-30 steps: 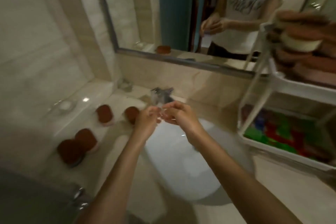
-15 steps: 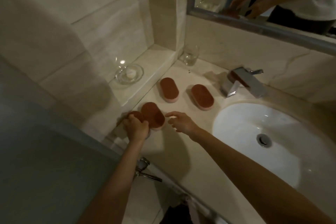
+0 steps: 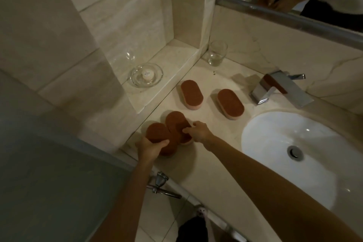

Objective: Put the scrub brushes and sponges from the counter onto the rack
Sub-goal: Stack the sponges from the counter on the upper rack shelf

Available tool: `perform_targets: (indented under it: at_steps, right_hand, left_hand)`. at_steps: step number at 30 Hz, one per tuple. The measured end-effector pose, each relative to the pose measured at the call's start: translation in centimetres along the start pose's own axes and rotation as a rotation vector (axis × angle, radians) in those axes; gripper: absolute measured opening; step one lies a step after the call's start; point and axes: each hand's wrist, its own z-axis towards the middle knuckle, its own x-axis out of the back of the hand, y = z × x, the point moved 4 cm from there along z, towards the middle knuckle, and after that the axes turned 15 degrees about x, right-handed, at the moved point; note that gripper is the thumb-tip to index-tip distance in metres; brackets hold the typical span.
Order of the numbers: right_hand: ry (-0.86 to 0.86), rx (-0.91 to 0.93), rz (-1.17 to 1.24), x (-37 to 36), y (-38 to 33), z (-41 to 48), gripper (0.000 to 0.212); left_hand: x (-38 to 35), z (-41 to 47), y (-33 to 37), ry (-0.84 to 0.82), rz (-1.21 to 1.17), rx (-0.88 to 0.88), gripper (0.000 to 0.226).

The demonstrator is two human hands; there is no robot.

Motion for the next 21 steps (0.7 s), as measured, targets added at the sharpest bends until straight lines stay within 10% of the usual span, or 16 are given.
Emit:
perform_targets:
  at_steps: [9, 21]
  right_hand:
    - [0.066, 0.070, -0.045, 7.0, 1.2, -4.8, 0.035]
    - [0.820, 0.333, -0.106, 29.0, -1.1, -22.2, 0.035]
  left_hand:
    - [-3.4, -3.8, 1.8, -0.138, -0.127, -0.118, 0.050]
    - [-15.6, -25.4, 13.5, -0.450, -0.073, -0.644, 0.037]
